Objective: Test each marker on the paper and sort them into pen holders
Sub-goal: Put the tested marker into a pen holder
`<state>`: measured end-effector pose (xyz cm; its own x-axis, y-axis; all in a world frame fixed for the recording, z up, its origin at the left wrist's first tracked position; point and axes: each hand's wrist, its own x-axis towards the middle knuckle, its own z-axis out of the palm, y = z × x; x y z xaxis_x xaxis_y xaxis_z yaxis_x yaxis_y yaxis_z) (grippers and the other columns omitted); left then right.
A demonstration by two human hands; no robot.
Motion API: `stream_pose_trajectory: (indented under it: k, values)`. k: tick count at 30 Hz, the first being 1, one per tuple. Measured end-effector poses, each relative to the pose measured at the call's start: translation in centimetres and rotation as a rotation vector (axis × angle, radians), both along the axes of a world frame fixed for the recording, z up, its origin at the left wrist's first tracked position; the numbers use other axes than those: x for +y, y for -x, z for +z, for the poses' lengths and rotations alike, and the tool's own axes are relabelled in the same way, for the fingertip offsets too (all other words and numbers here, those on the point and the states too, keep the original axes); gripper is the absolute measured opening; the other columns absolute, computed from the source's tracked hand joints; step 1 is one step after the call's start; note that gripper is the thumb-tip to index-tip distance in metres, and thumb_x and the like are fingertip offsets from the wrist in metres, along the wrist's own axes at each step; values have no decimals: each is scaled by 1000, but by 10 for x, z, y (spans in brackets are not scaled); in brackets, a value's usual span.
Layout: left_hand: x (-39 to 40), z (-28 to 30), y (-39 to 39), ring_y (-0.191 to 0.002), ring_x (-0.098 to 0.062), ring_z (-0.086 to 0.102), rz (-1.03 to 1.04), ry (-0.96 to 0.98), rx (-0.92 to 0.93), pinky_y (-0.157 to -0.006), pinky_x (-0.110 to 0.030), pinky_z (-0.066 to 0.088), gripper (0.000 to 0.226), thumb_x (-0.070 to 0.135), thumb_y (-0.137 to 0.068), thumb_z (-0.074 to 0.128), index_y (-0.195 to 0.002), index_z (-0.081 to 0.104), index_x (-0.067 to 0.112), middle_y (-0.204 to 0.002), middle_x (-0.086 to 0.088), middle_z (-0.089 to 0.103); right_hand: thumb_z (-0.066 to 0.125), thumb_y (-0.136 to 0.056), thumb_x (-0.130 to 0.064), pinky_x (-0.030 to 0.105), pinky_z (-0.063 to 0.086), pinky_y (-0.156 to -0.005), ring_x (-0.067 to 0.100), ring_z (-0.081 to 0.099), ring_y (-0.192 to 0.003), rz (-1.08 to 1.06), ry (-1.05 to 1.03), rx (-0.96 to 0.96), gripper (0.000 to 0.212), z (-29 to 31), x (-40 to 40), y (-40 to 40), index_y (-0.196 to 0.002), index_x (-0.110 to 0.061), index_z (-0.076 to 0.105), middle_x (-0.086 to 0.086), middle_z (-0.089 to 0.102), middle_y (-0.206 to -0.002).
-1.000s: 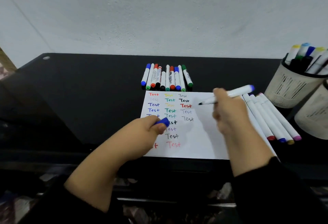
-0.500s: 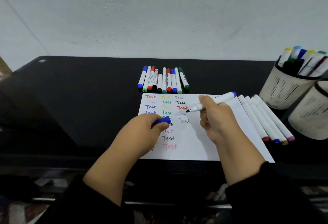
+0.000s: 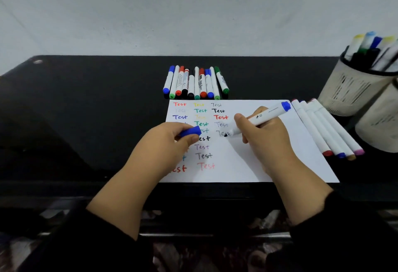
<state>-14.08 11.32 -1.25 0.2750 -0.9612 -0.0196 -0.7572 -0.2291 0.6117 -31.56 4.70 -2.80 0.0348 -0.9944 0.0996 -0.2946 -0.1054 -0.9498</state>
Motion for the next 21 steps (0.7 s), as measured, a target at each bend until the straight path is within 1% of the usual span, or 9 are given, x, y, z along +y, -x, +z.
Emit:
stream_pose_trajectory:
  k: [3,6,9,13,15,17,21]
  values:
    - [-2,-3,2,-73,4,45,-15,20,-4,-58,-13,31,29,42,-91,53,-118,59,34,-80,23,46,64,-88,-26,9,32,-41,0,46,-43,16,12,36,26,-4,-1,-2,-76,-6,51,0,53,-56]
    - [-5,-4,2,-72,3,45,-15,4,-15,-56,-15,31,30,43,-92,51,-119,58,34,-79,23,45,64,-88,-28,10,32,-43,3,44,-47,31,17,64,28,-6,-2,-4,-74,-8,50,3,54,-60]
    - [-6,-5,1,-73,2,46,-18,4,-22,-56,-15,31,30,43,-92,51,-119,58,34,-79,22,46,64,-88,-30,18,36,-52,8,48,-55,57,6,86,28,-6,0,-6,-73,-11,50,1,55,-62]
    - [-8,-6,2,-74,2,46,-15,-2,-26,-57,-15,32,31,43,-92,50,-120,58,33,-80,21,47,65,-87,-32,23,40,-57,11,52,-59,103,-8,126,28,-5,1,-8,-73,-12,52,2,59,-65]
    - [-9,-6,2,-73,2,44,-21,-4,-35,-58,-14,31,33,44,-92,50,-122,57,33,-80,21,45,65,-87,-31,26,42,-59,13,53,-61,98,3,150,28,-5,1,-9,-73,-10,52,5,60,-67]
    - [-9,-7,2,-73,3,44,-23,0,-32,-58,-13,31,33,44,-92,50,-122,57,33,-80,21,45,64,-88,-29,28,40,-59,15,51,-60,68,20,151,30,-6,0,-7,-74,-7,50,7,58,-66]
    - [-8,-7,1,-74,2,46,-19,3,-24,-57,-14,31,33,44,-92,50,-122,57,33,-80,21,46,62,-89,-28,27,36,-57,12,46,-56,50,23,104,31,-7,-1,-6,-70,-11,45,4,52,-62]
